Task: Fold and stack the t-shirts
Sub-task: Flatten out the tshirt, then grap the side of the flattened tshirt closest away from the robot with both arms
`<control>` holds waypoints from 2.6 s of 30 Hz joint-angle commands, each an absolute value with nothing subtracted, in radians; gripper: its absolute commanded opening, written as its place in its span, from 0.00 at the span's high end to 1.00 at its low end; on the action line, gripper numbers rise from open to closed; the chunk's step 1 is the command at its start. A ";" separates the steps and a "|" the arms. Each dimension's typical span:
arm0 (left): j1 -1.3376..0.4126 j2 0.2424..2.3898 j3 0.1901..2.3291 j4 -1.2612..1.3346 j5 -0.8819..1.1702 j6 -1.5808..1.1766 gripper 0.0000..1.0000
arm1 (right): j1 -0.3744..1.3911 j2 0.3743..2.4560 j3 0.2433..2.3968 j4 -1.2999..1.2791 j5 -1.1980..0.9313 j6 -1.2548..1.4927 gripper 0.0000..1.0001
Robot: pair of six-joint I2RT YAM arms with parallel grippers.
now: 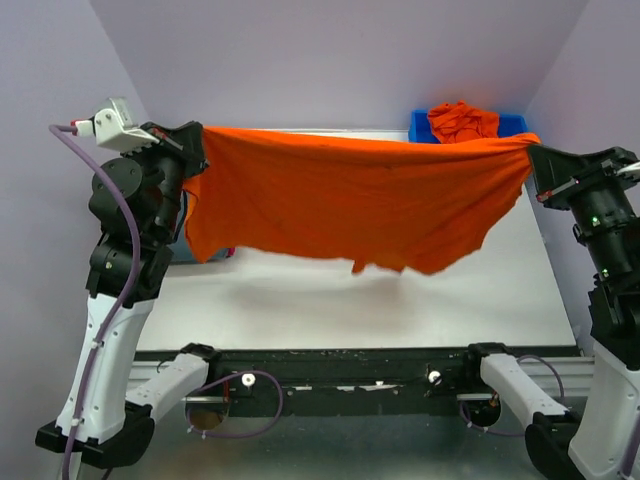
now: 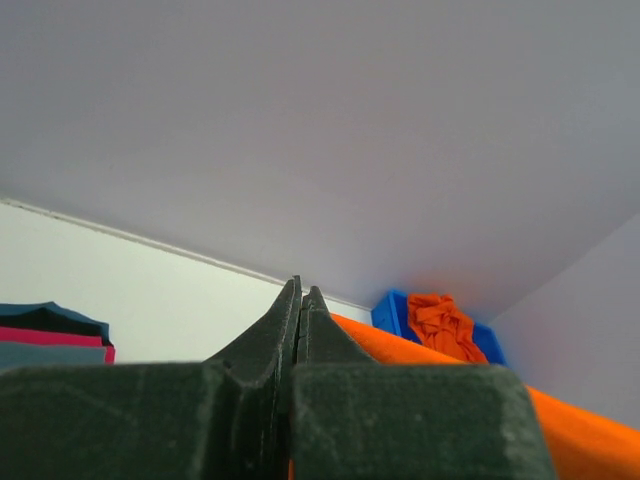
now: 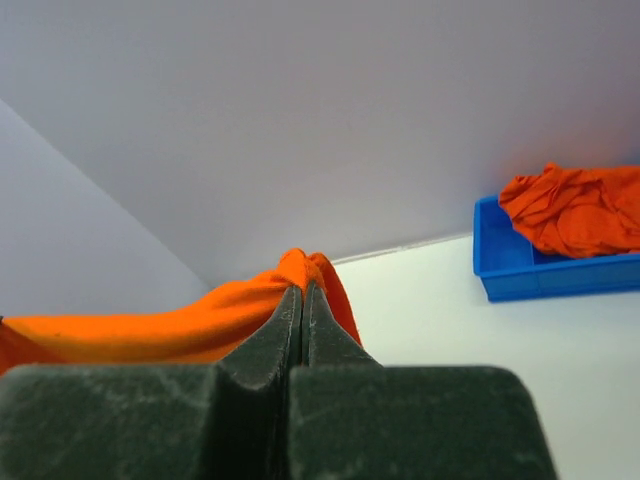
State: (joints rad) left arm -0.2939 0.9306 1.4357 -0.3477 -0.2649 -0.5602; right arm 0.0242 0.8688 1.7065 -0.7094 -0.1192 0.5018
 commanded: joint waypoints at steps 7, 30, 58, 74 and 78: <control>-0.287 1.254 1.346 -0.151 -0.212 -0.581 1.00 | 0.017 1.225 1.642 -0.649 -0.026 0.495 0.99; -0.291 1.670 1.466 -0.265 -0.208 -0.652 0.01 | -0.049 1.412 1.243 -0.575 0.110 0.658 0.26; -0.282 1.011 0.667 -0.296 -0.241 -0.928 0.12 | 0.205 0.923 0.584 -0.891 -0.029 0.753 0.48; -0.282 1.057 0.683 -0.221 -0.187 -0.930 0.12 | 0.265 0.979 0.486 -0.859 0.014 0.908 0.51; -0.282 1.068 0.684 -0.219 -0.204 -0.914 0.12 | 0.267 1.046 0.454 -0.812 0.006 0.943 0.57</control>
